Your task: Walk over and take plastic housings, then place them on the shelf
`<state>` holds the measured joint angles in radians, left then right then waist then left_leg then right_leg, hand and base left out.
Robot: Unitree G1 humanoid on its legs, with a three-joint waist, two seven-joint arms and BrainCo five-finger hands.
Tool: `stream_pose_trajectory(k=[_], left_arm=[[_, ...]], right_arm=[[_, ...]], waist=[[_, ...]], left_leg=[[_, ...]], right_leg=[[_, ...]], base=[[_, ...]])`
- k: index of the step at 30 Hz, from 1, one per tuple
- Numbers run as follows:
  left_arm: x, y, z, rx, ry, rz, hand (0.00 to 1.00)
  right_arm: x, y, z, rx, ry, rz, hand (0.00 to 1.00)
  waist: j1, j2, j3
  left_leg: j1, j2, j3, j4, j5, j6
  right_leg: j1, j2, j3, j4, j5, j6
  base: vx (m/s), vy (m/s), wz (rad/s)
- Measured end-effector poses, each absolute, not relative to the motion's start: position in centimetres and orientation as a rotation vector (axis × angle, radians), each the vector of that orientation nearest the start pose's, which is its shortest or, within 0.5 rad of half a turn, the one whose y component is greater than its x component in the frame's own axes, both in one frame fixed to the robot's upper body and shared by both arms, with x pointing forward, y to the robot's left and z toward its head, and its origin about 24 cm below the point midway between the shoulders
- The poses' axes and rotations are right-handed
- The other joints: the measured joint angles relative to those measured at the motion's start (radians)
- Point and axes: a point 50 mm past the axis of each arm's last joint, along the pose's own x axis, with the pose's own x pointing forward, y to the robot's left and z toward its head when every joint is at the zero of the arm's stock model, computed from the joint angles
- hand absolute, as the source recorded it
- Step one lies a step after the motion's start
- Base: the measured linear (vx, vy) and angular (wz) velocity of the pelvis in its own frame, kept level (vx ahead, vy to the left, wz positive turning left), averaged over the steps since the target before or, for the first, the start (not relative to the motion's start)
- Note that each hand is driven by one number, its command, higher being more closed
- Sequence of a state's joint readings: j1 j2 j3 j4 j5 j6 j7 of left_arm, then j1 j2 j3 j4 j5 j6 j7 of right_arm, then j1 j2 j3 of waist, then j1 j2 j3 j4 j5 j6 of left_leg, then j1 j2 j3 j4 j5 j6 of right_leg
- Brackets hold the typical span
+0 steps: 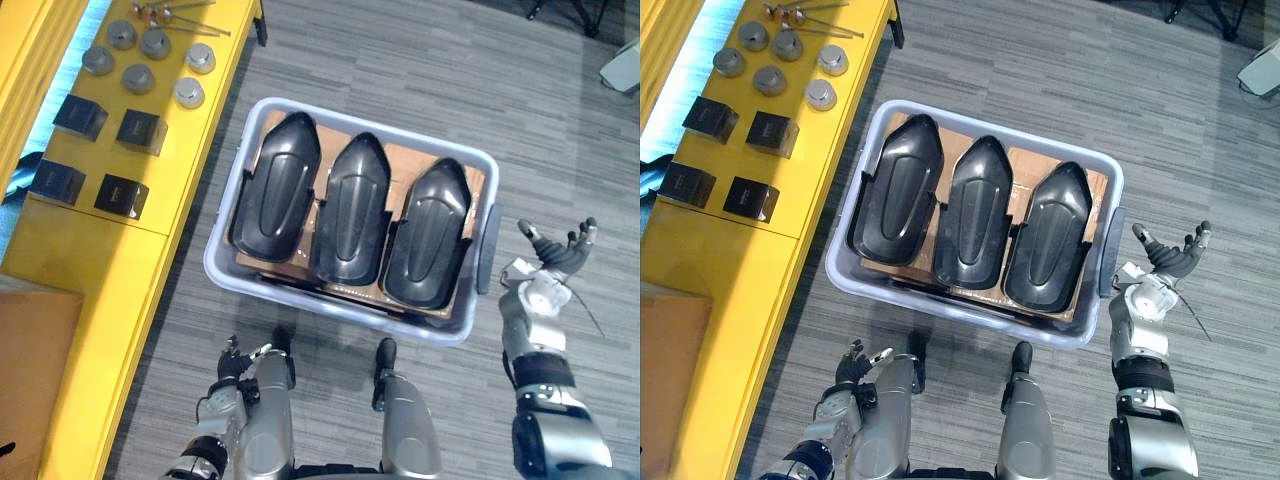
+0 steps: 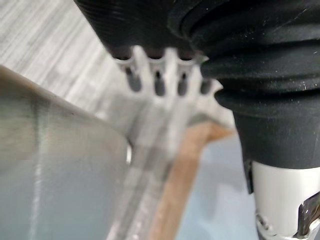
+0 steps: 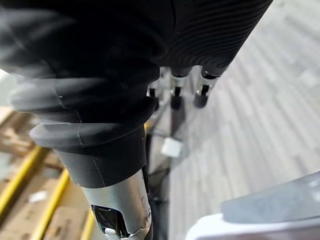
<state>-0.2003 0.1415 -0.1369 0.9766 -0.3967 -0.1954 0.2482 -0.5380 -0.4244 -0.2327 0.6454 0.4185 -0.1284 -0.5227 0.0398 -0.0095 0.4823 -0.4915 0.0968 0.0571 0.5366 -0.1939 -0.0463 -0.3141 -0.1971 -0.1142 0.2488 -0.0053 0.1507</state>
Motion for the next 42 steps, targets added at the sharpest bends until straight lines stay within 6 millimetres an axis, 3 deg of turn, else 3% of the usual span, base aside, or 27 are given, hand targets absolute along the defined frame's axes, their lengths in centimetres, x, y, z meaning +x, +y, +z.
stream_pose_trajectory(k=[4,16,22,34,36,37,42], left_arm=[[22.5,18.7,-10.0,-0.086,0.614,0.305,0.00],[22.8,18.1,-9.9,-0.127,0.603,0.311,0.00],[22.8,18.1,-9.9,-0.123,0.605,0.309,0.00],[22.6,18.2,-10.1,-0.118,0.612,0.319,0.00],[22.4,18.3,-10.2,-0.121,0.618,0.325,0.00],[22.4,18.4,-10.2,-0.134,0.619,0.332,0.00],[22.3,18.4,-10.2,-0.122,0.620,0.324,0.00]], right_arm=[[33.6,-31.3,11.8,0.118,-0.124,-0.726,0.00],[33.8,-28.4,14.8,-0.045,-0.274,-0.582,0.00],[33.6,-25.5,12.3,-0.063,-0.206,-0.507,0.00],[31.3,-23.0,7.2,0.011,-0.048,-0.516,0.00],[31.0,-22.3,6.3,0.009,-0.015,-0.516,0.00],[30.7,-22.0,5.8,0.014,0.010,-0.522,1.00],[30.5,-21.5,4.9,0.002,0.062,-0.528,1.00]], waist=[[0.002,0.028,0.021],[0.000,0.043,0.029],[-0.001,0.043,0.029],[-0.015,0.041,0.028],[-0.029,0.041,0.028],[-0.032,0.041,0.028],[-0.036,0.041,0.028]], left_leg=[[-0.024,-0.002,-0.011,0.021,0.002,0.004],[-0.039,0.007,0.008,0.026,0.004,0.005],[-0.039,0.006,0.011,0.019,0.006,0.004],[-0.034,0.000,0.038,-0.005,0.019,0.007],[-0.034,0.000,0.040,-0.006,0.019,0.007],[-0.034,0.001,0.040,-0.006,0.019,0.007],[-0.033,0.001,0.042,-0.006,0.019,0.007]], right_leg=[[-0.008,0.000,-0.009,0.000,0.004,-0.001],[-0.051,0.001,0.007,0.025,0.007,0.006],[-0.064,-0.003,0.007,0.047,-0.002,0.004],[-0.090,-0.014,0.034,0.061,-0.005,0.008],[-0.092,-0.014,0.035,0.061,-0.005,0.008],[-0.092,-0.013,0.035,0.061,-0.005,0.008],[-0.094,-0.014,0.036,0.061,-0.005,0.008]], base=[[-0.04,0.017,0.05],[-0.01,-0.004,-0.05],[0.00,0.000,0.00],[0.00,-0.001,-0.02],[0.01,0.001,-0.07],[0.00,0.000,0.00],[0.00,0.000,0.00]])
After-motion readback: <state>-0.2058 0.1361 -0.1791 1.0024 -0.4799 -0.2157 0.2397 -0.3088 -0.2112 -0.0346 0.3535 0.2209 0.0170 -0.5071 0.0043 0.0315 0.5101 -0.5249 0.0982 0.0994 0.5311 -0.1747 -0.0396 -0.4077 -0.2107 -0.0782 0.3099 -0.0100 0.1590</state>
